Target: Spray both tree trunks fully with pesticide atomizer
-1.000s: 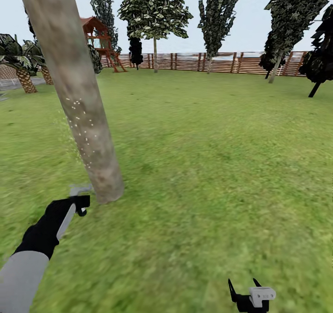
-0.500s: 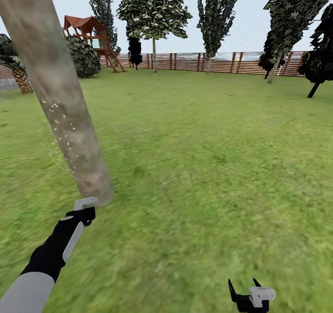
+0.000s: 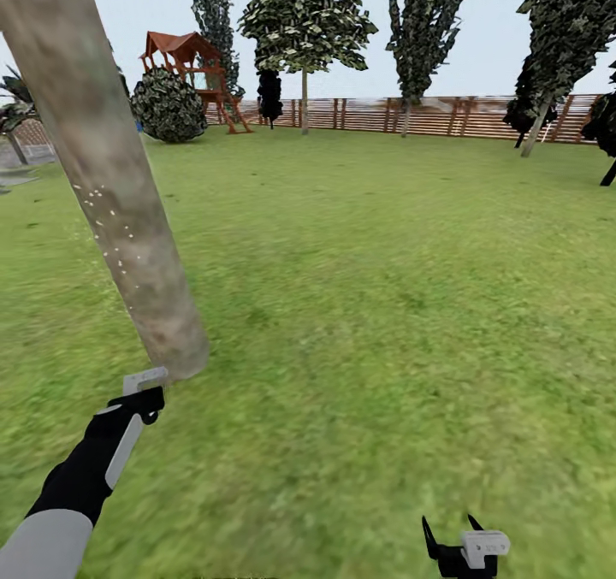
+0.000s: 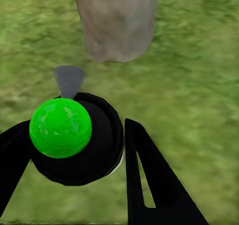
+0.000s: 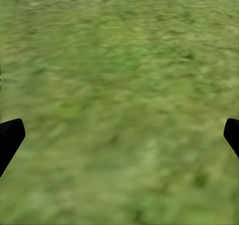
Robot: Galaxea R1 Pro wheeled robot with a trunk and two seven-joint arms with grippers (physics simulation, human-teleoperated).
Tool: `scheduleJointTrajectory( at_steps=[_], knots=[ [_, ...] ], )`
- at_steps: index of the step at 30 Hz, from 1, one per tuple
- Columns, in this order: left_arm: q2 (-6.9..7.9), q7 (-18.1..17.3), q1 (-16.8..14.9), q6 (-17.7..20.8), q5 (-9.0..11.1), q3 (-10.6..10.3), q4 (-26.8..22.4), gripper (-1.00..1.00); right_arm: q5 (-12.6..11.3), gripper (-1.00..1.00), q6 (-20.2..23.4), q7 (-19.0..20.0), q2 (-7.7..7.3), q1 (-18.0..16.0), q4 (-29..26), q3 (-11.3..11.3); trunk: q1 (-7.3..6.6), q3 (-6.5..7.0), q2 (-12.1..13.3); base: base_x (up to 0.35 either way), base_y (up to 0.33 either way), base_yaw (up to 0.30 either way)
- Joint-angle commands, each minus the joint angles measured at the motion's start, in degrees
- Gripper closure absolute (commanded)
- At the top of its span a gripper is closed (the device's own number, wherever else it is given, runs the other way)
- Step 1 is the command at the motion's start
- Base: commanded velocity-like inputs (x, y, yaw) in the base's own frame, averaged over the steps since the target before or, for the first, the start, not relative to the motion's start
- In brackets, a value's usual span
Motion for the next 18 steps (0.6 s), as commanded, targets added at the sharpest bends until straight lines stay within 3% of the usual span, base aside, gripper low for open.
scheduleJointTrajectory(
  at_steps=[1,5,9,12,16,18],
  knots=[
    [0.0,0.0,0.1,0.0,0.1,0.6,-0.1,1.0,0.0,-1.0,0.0,0.0,0.0,0.0,0.0,0.0,0.0,0.0,0.0,0.0,-0.277,0.27],
    [-0.05,-0.9,0.2,-0.5,0.1,1.7,-0.1,1.0,0.0,-1.0,0.0,0.0,0.0,0.0,0.0,0.0,0.0,0.0,0.0,0.0,-0.269,0.226],
    [-0.09,-1.2,0.2,-6.0,0.0,1.7,0.0,1.0,0.0,-1.0,0.0,0.0,0.0,0.0,0.0,0.0,0.0,0.0,0.0,0.0,-0.075,0.038],
    [-0.11,-1.4,0.2,-6.8,-0.3,1.3,0.2,1.0,0.0,-1.0,0.0,0.0,0.0,0.0,0.0,0.0,0.0,0.0,0.0,0.096,-0.006,0.003],
    [-0.03,-1.1,0.2,-6.1,-0.6,-2.9,1.3,1.0,0.0,-1.0,0.0,0.0,0.0,0.0,0.1,0.0,0.0,0.0,0.0,0.279,-0.001,0.0],
    [0.45,-1.2,0.1,-4.2,-0.9,-3.6,0.6,1.0,0.0,-1.0,0.0,0.1,0.0,0.0,0.1,0.0,0.0,0.0,0.0,0.079,0.0,0.0]
  ],
)
